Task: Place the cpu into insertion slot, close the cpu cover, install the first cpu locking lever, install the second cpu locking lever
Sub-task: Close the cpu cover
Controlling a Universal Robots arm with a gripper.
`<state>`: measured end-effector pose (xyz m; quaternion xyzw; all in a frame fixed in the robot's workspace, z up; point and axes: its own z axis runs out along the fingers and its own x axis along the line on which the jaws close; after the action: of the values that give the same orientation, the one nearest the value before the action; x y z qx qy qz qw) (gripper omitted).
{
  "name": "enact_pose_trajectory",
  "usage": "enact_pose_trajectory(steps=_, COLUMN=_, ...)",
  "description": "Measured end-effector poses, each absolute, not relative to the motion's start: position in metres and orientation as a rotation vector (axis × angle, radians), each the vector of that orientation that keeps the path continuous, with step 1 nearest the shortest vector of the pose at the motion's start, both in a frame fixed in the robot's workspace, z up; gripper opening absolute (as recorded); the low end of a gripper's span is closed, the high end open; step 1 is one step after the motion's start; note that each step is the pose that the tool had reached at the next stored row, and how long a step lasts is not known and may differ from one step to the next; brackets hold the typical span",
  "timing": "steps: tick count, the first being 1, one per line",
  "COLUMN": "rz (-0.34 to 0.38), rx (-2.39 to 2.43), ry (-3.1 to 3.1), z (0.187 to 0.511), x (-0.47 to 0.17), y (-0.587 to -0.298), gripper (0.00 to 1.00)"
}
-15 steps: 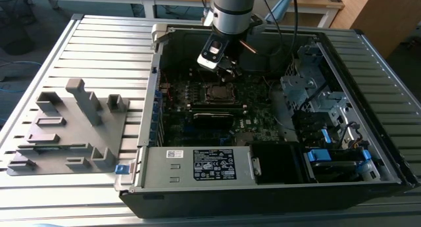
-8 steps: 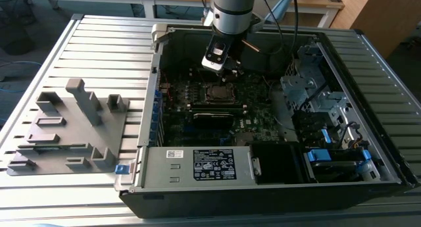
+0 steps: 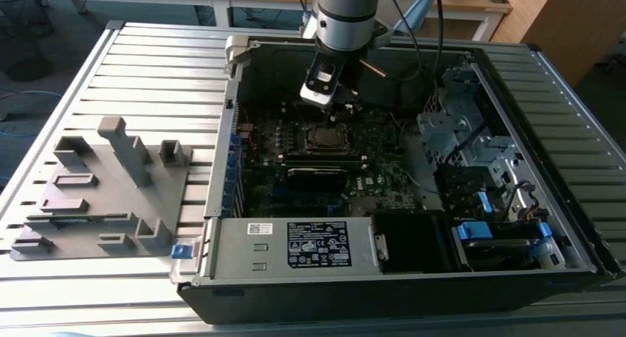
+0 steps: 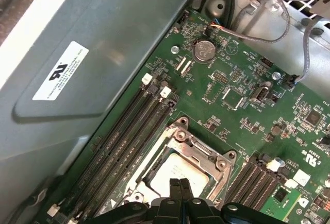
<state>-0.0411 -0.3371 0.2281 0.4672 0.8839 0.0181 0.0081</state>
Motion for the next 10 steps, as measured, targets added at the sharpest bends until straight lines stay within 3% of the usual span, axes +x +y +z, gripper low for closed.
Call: enact_pose_trajectory(steps=10, rz=0.058, rx=1.344, ry=2.823, z=0.2281, x=-0.0411, y=-0.3371, gripper=0.11)
